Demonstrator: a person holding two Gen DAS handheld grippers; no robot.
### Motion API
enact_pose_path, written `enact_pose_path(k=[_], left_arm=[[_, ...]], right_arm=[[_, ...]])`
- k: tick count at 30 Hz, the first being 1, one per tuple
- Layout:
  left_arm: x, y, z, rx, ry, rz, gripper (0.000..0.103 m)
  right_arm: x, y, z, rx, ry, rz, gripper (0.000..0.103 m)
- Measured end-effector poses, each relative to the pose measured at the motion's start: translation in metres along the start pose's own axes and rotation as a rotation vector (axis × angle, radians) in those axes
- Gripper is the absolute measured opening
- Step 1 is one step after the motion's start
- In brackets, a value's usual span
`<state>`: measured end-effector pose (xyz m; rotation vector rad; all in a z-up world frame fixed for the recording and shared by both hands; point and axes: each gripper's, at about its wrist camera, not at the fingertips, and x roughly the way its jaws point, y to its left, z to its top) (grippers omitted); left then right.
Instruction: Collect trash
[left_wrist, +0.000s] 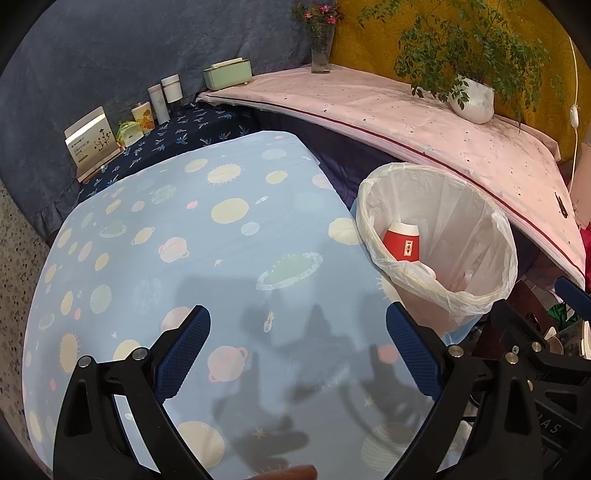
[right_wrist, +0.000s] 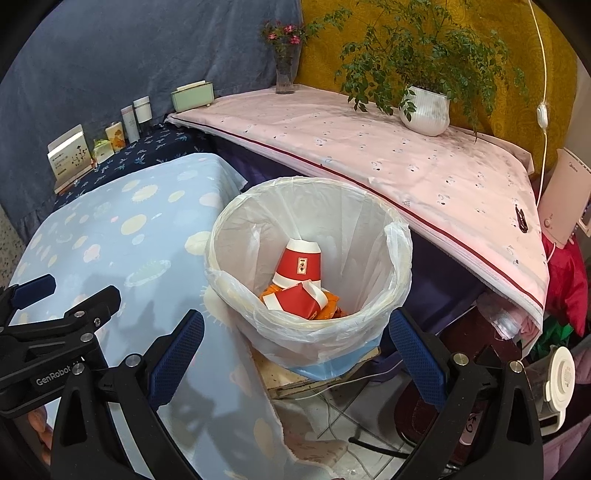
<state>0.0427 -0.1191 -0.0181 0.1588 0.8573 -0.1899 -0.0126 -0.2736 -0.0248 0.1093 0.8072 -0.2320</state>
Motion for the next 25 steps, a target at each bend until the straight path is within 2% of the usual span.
enact_pose_path(k=[13, 25], left_arm=[[-0.0007, 0.0012, 0.0005, -0.019, 0.001, 0.004, 0.091], [0.0002, -0.0002, -0.0001, 0.007, 0.000, -0.017, 0.092]], right_arm=[[0.0019, -0.0009, -0.0006, -0.008, -0.001, -0.017, 0.097], [0.0031, -0.0020, -0.0028, -0.007, 0.002, -0.027, 0.097]])
